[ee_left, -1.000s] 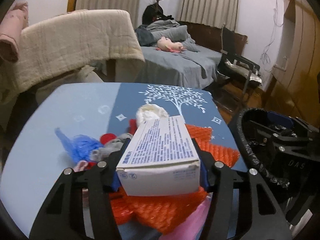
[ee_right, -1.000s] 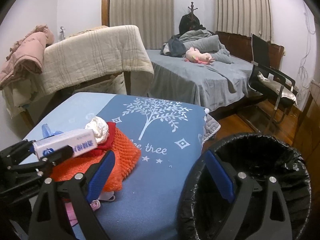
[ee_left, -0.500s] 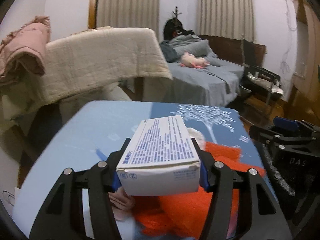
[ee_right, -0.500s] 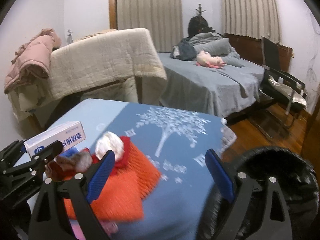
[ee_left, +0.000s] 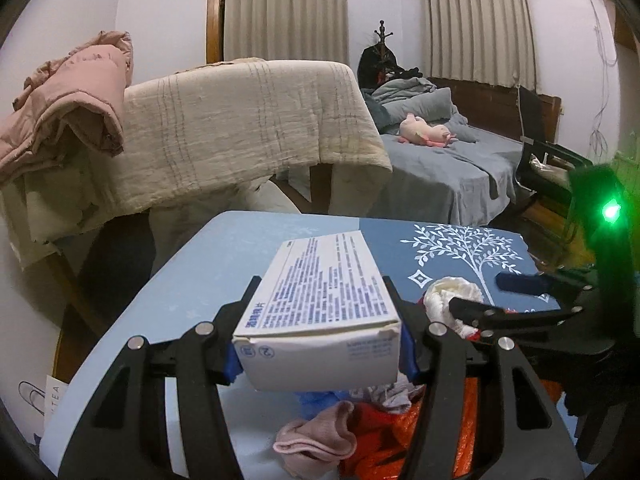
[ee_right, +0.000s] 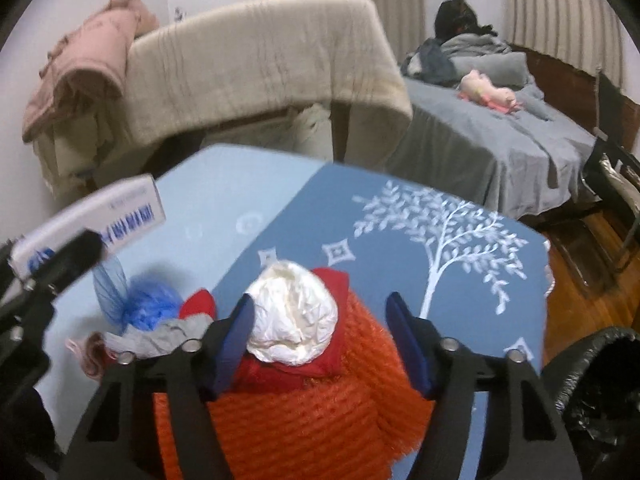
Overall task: Collect trash
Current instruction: 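Lift the tissue box with the left tool while the right tool grasps white tissue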
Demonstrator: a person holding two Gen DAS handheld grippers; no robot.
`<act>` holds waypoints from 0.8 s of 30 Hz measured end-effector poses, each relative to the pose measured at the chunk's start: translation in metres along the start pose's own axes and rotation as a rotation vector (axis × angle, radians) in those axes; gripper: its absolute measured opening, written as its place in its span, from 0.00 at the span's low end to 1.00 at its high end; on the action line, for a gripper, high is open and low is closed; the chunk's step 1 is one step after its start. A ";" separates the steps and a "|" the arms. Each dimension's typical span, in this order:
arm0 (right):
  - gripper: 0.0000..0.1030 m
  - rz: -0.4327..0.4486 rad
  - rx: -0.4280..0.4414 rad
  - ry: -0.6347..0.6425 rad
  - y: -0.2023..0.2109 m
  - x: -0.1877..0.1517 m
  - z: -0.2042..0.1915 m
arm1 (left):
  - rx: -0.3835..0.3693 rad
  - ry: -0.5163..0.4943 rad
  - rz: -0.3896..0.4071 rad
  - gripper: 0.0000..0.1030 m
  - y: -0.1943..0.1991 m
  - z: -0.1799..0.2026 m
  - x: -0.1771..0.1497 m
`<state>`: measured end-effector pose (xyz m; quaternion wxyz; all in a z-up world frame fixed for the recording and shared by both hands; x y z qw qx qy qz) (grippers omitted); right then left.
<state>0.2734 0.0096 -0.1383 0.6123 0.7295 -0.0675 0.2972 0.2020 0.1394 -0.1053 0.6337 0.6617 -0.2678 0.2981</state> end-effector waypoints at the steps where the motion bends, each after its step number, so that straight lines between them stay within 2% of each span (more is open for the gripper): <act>1: 0.54 -0.009 0.013 0.003 -0.003 -0.001 0.000 | -0.004 0.004 -0.004 0.54 -0.001 0.000 -0.001; 3: 0.35 -0.025 0.069 0.020 -0.005 -0.002 -0.003 | -0.007 0.002 -0.010 0.54 -0.003 0.001 -0.002; 5: 0.22 -0.024 0.103 0.031 -0.003 -0.001 -0.005 | -0.010 0.000 -0.012 0.54 -0.003 0.001 -0.003; 6: 0.20 -0.016 0.109 0.034 0.001 -0.001 -0.005 | -0.011 0.000 -0.012 0.54 -0.002 0.002 -0.003; 14: 0.18 0.076 0.166 0.008 0.040 -0.001 0.003 | -0.014 0.007 0.020 0.54 0.014 0.005 0.001; 18: 0.18 0.133 0.167 -0.018 0.067 -0.003 0.012 | -0.016 -0.017 0.052 0.54 0.028 0.015 0.003; 24: 0.18 0.197 0.131 -0.050 0.107 -0.018 0.031 | -0.068 -0.057 0.094 0.54 0.052 0.045 0.008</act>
Point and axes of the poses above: each gripper's, at about its wrist camera, not at the fingertips, and y roughly against the way its jaws point, z to its right, x to its top, the point moved 2 cm from there along -y, roughly the way its jaws point, and after that the axes turned 13 degrees about -z, right-handed, at the moved point
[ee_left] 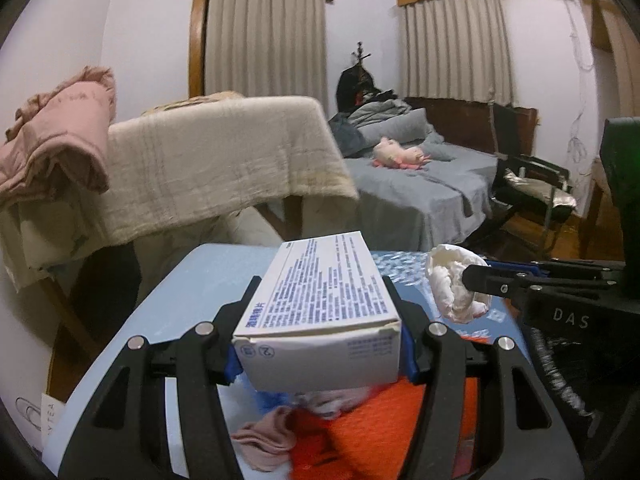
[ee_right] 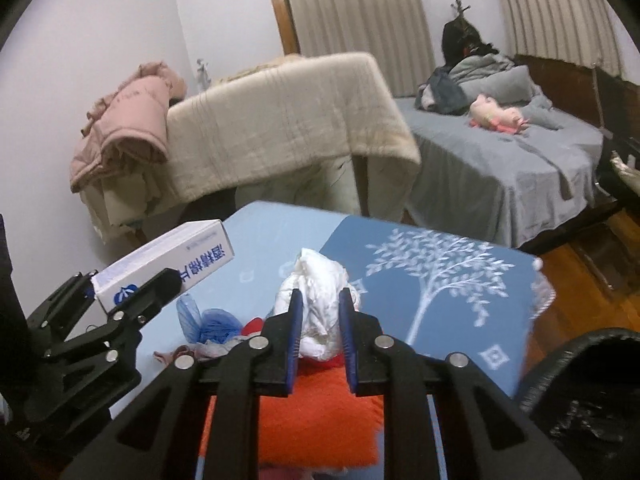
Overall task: Collect trash
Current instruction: 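Lift the tissue box with the left tool while the right tool grasps white tissue, then carry both items over the black bin and open both tools to drop them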
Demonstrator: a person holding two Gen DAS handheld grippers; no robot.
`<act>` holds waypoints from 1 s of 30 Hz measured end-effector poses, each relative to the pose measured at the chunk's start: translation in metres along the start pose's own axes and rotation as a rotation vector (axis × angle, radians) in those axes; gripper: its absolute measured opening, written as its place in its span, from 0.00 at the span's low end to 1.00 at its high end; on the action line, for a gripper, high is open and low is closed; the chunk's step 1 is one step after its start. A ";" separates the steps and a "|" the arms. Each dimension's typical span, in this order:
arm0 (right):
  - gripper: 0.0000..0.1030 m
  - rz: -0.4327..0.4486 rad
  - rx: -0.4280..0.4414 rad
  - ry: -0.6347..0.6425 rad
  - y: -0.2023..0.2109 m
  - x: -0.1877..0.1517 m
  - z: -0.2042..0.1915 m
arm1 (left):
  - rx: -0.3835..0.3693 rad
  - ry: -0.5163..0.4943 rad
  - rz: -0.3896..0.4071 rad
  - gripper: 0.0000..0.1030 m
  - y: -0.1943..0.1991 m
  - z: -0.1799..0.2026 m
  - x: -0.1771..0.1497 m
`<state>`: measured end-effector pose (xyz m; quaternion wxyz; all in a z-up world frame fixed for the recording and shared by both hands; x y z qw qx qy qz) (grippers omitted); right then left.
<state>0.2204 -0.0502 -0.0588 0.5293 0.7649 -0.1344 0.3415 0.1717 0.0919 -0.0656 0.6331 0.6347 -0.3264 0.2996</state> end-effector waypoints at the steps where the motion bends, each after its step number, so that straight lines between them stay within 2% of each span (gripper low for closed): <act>1: 0.18 0.011 -0.011 -0.010 0.009 -0.003 0.005 | -0.013 -0.006 0.004 0.54 0.002 0.006 0.001; 7: 0.18 0.053 -0.083 -0.065 0.053 -0.020 0.039 | -0.097 -0.047 0.016 0.54 0.011 0.047 0.003; 15: 0.18 0.062 -0.207 -0.142 0.100 -0.056 0.091 | -0.229 -0.115 0.006 0.54 0.016 0.115 -0.004; 30: 0.18 0.034 -0.394 -0.311 0.151 -0.122 0.175 | -0.462 -0.229 -0.053 0.54 -0.001 0.236 -0.020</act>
Point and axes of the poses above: each gripper's, at about its wrist camera, not at the fingertips, and y roughly against the way its jaws point, z to its right, x to its top, the point moved 2 cm from there along -y, roughly the way its jaws point, and after that the axes turned 13 degrees about -z, right-handed, at the moved point
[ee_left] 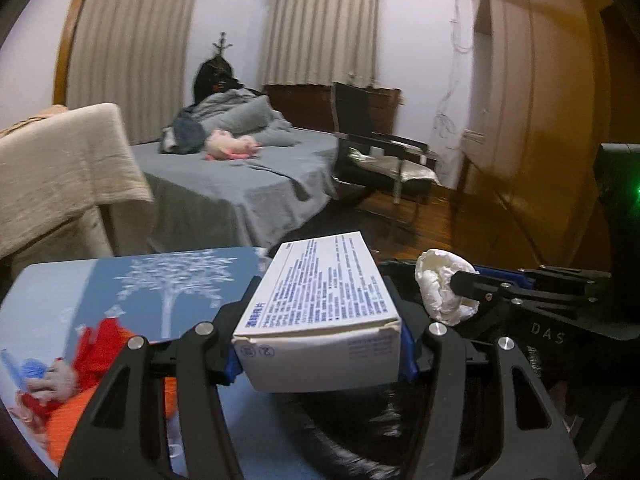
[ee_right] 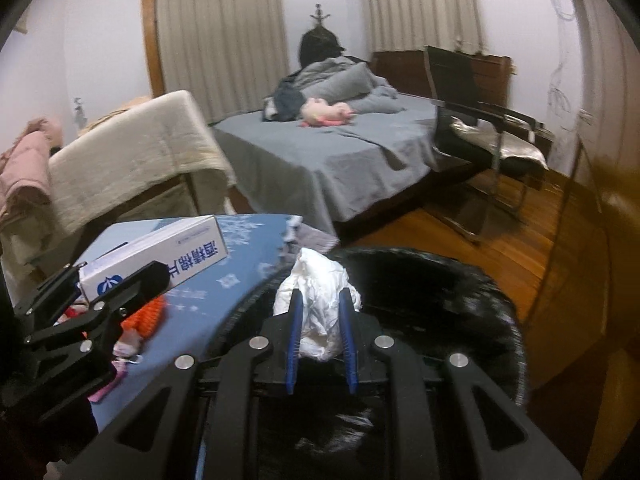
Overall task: Collect trash
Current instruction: 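Carry both items over the black bin and open both tools to drop them, then grasp the pink cloth with the left tool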
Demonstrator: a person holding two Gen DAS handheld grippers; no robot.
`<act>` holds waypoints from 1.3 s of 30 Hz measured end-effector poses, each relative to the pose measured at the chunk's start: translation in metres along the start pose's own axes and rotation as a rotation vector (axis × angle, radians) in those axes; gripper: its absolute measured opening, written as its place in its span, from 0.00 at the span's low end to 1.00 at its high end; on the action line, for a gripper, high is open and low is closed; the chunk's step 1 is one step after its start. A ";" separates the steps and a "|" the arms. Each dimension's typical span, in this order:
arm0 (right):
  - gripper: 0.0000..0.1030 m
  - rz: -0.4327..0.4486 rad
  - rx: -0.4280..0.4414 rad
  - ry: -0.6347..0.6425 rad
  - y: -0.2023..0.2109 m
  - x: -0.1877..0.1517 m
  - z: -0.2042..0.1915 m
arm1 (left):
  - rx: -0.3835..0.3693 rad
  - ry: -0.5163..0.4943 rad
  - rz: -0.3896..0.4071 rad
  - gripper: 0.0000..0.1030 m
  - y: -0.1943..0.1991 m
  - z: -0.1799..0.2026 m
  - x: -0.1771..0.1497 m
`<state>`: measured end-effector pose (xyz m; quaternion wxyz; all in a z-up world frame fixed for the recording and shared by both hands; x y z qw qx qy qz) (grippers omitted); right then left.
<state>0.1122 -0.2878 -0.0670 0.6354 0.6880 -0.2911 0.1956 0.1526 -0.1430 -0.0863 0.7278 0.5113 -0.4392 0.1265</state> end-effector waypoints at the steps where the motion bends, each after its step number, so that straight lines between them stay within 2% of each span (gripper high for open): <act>1: 0.18 -0.003 -0.011 -0.013 0.000 -0.002 0.007 | -0.015 -0.005 -0.005 0.54 -0.005 0.005 0.000; 4: 0.20 -0.008 -0.038 -0.038 0.001 -0.005 0.023 | -0.056 -0.017 -0.024 0.56 -0.018 0.016 0.001; 8: 0.22 -0.015 -0.066 -0.063 -0.001 -0.009 0.036 | -0.082 -0.026 -0.033 0.71 -0.030 0.023 -0.002; 10: 0.25 -0.015 -0.072 -0.070 -0.001 -0.010 0.040 | -0.079 -0.031 -0.034 0.72 -0.030 0.022 -0.004; 17: 0.59 0.015 -0.064 -0.061 -0.003 -0.008 0.026 | -0.007 -0.011 -0.021 0.83 -0.010 0.000 -0.007; 21: 0.81 0.039 -0.044 -0.039 -0.002 -0.005 0.003 | 0.067 0.012 0.000 0.85 0.012 -0.026 -0.011; 24: 0.89 0.053 -0.012 -0.014 -0.003 -0.002 -0.021 | 0.124 0.035 0.020 0.86 0.031 -0.046 -0.011; 34: 0.91 0.062 0.124 0.109 -0.021 0.000 -0.115 | 0.364 0.129 0.023 0.86 0.091 -0.133 -0.043; 39: 0.91 0.042 0.188 0.173 -0.034 -0.003 -0.159 | 0.443 0.186 -0.006 0.86 0.109 -0.173 -0.063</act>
Point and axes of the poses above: each gripper's, at about its wrist camera, not at the fingertips, and y roughly against the way its jaws point, z to its right, x to its top, the point moved 2 cm from there along -y, roughly the way its jaws point, and after that the axes turned 13 degrees about -z, right-handed, at the moved point
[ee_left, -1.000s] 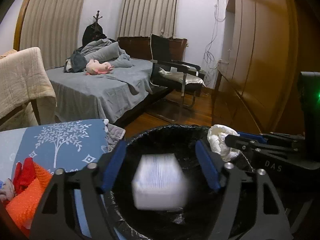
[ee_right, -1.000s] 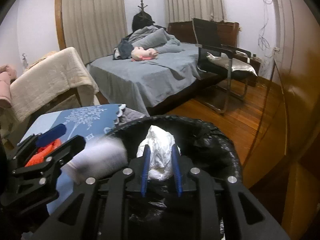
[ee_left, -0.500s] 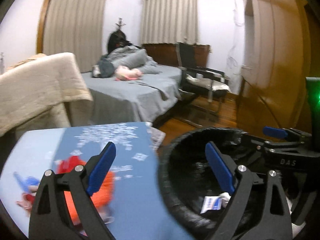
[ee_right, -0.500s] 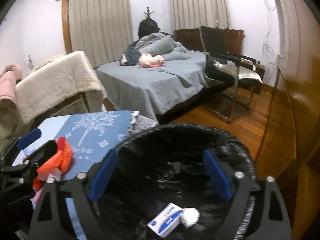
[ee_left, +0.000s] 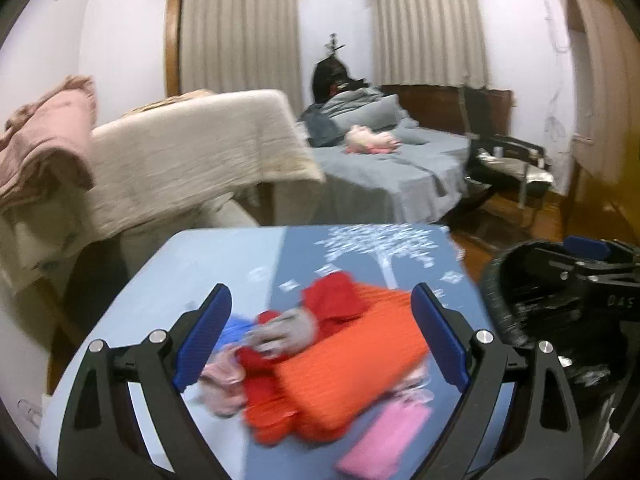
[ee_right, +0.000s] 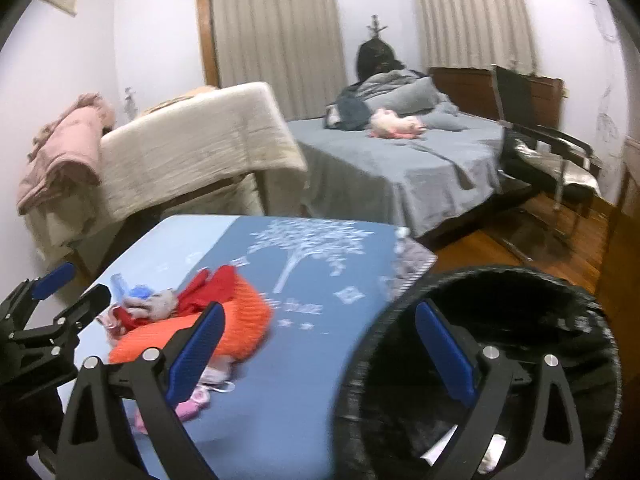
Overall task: Collect trash
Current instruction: 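Grasp the pink cloth with the left tool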
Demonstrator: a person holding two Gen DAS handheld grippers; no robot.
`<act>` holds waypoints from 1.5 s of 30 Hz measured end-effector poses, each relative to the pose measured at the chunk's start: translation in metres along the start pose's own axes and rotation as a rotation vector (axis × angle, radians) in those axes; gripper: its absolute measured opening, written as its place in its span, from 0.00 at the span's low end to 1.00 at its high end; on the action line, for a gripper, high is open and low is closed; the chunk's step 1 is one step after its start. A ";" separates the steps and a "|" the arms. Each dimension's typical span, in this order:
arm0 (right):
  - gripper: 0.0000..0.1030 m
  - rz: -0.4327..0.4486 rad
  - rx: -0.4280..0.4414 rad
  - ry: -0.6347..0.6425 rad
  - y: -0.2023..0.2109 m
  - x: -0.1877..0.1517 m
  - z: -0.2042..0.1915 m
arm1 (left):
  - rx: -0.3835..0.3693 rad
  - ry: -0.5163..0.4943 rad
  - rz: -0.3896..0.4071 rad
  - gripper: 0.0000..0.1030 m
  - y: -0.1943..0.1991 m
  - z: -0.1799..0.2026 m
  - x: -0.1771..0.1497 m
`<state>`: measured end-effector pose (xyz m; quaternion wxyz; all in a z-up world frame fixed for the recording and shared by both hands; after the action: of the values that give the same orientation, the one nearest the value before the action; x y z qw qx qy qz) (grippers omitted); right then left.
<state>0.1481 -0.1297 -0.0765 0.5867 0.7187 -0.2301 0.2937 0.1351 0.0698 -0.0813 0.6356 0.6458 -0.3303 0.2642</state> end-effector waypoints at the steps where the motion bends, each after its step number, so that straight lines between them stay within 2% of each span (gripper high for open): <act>1: 0.91 -0.005 0.013 0.012 -0.004 0.000 -0.008 | 0.019 0.008 -0.007 0.86 -0.001 -0.009 -0.002; 8: 0.89 -0.036 0.068 0.069 -0.031 0.007 -0.047 | 0.097 0.057 -0.050 0.81 -0.012 -0.053 -0.017; 12: 0.87 -0.049 0.090 0.082 -0.045 0.014 -0.063 | 0.113 0.078 -0.084 0.77 -0.022 -0.068 -0.030; 16: 0.85 -0.065 0.099 0.094 -0.057 0.014 -0.074 | 0.108 0.090 -0.140 0.68 -0.035 -0.078 -0.042; 21: 0.83 -0.093 0.114 0.116 -0.070 0.012 -0.087 | 0.079 0.103 -0.192 0.56 -0.052 -0.085 -0.053; 24: 0.82 -0.101 0.119 0.132 -0.075 0.013 -0.095 | 0.040 0.103 -0.209 0.44 -0.061 -0.086 -0.054; 26: 0.81 -0.104 0.126 0.138 -0.078 0.014 -0.099 | 0.010 0.092 -0.216 0.31 -0.064 -0.083 -0.053; 29: 0.80 -0.105 0.136 0.154 -0.082 0.017 -0.107 | -0.012 0.085 -0.213 0.20 -0.065 -0.081 -0.053; 31: 0.79 -0.109 0.146 0.168 -0.085 0.019 -0.115 | -0.020 0.094 -0.206 0.16 -0.063 -0.082 -0.053; 39: 0.75 -0.131 0.186 0.192 -0.100 0.025 -0.142 | 0.018 0.152 -0.141 0.13 -0.042 -0.099 -0.046; 45: 0.75 -0.164 0.195 0.202 -0.114 0.023 -0.159 | 0.055 0.154 -0.110 0.13 -0.035 -0.108 -0.037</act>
<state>0.2169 0.0500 -0.1191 0.5564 0.7554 -0.0807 0.3365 0.1463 0.1797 -0.1262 0.6546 0.6581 -0.2372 0.2867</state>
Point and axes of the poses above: each gripper's, at about its wrist camera, not at the fingertips, and y roughly against the way its jaws point, z to its right, x to its top, the point moved 2 cm from there along -y, roughly the way its jaws point, and after that the axes turned 13 degrees about -z, right-handed, at the moved point
